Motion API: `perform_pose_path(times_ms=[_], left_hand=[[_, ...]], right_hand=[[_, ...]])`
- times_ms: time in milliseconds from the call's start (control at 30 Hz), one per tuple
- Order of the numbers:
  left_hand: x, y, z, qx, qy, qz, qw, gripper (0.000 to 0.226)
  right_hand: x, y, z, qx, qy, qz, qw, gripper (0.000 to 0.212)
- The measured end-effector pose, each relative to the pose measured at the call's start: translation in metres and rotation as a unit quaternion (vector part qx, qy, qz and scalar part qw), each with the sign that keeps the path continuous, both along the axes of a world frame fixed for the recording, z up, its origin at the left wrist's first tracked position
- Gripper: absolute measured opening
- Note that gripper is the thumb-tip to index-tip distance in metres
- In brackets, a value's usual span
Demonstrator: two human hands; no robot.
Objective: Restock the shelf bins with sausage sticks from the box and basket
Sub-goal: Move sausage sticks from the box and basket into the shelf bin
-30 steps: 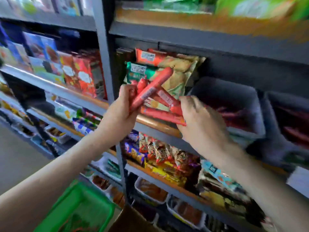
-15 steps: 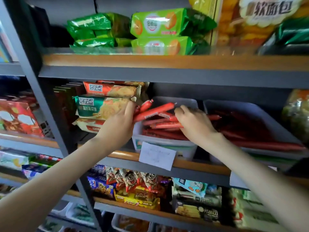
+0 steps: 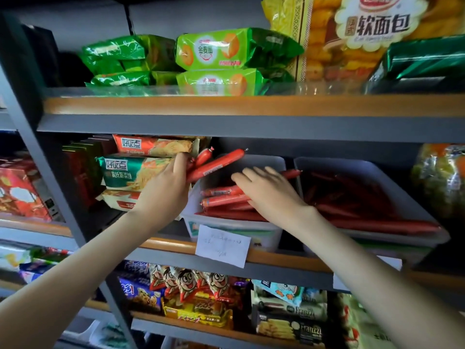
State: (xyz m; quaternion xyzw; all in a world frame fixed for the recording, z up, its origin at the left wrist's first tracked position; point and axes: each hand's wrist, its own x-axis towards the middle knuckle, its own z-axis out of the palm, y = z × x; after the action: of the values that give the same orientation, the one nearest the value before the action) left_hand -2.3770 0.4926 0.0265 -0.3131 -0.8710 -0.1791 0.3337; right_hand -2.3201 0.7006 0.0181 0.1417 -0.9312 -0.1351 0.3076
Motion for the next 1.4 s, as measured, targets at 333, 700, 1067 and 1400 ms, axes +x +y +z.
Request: perform_pose_path(times_ms=[333, 700, 1067, 1400], left_hand=[[0.001, -0.005, 0.001, -0.002, 0.032, -0.008, 0.999, 0.017], [0.013, 0.044, 0.003, -0.153, 0.091, -0.059, 0.982, 0.053], [0.008, 0.096, -0.011, -0.254, 0.057, -0.039, 0.965, 0.054], [0.014, 0.064, 0.004, -0.219, -0.057, -0.053, 0.973, 0.073]], right_hand=[[-0.001, -0.007, 0.01, -0.051, -0.132, 0.045, 0.989, 0.081], [0.014, 0.073, 0.01, -0.194, -0.099, -0.113, 0.97, 0.042], [0.053, 0.064, 0.015, -0.329, -0.191, -0.028, 0.924, 0.052], [0.025, 0.05, -0.001, -0.165, -0.305, -0.105, 0.932, 0.059]])
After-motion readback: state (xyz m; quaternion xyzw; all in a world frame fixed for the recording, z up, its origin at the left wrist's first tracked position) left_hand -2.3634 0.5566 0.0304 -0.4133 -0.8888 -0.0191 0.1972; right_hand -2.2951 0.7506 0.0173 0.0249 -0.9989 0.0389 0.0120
